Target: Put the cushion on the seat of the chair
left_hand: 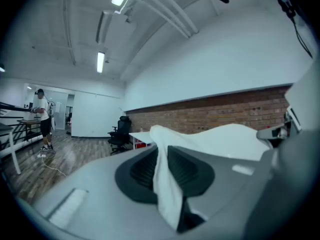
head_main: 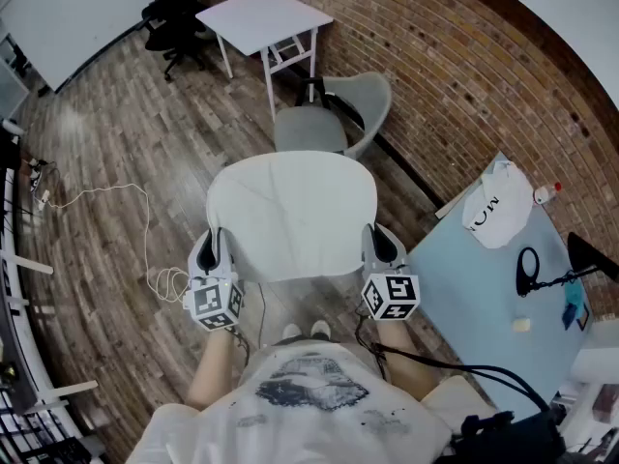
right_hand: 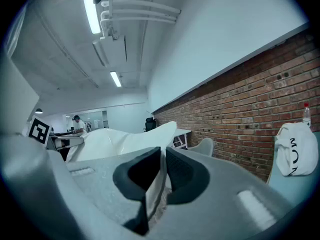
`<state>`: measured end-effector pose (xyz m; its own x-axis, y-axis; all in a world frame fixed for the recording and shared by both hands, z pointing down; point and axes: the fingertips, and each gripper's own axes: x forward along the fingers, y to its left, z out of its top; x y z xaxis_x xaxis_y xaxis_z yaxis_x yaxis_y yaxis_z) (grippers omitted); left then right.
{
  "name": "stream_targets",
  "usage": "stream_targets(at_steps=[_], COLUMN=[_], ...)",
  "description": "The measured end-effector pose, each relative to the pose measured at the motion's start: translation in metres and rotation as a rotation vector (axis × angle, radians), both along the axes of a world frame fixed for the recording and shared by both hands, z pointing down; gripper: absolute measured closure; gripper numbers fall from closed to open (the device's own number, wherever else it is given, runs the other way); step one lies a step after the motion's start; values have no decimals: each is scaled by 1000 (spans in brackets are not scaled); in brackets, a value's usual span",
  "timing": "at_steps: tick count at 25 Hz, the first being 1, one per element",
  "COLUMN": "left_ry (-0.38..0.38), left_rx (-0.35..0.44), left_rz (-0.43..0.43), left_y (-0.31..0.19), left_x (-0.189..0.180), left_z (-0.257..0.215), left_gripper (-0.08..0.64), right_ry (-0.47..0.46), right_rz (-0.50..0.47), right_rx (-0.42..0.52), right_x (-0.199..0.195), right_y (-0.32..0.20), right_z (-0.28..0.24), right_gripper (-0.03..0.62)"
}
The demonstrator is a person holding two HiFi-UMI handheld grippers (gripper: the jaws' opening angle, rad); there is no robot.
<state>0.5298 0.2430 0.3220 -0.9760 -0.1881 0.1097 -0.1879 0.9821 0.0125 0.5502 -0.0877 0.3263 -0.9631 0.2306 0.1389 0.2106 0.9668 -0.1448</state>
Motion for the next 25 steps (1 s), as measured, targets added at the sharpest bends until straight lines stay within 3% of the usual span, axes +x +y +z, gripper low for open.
stream_targets(at_steps=[14, 21, 25], left_ry=[11, 8, -5], left_rx=[2, 6, 17], left_rz=[-8, -38, -45], left_y=[-19, -9, 11], left_x=[-2, -14, -40], left_z=[5, 3, 7], left_gripper=[508, 508, 508], right_ry=[-8, -19, -18], right_rz=[-1, -38, -41], right_rx=[-25, -31, -20], right_x=[1, -21, -50], right_y=[-26, -14, 3], right_z=[-1, 1, 4], right_gripper=[561, 561, 561])
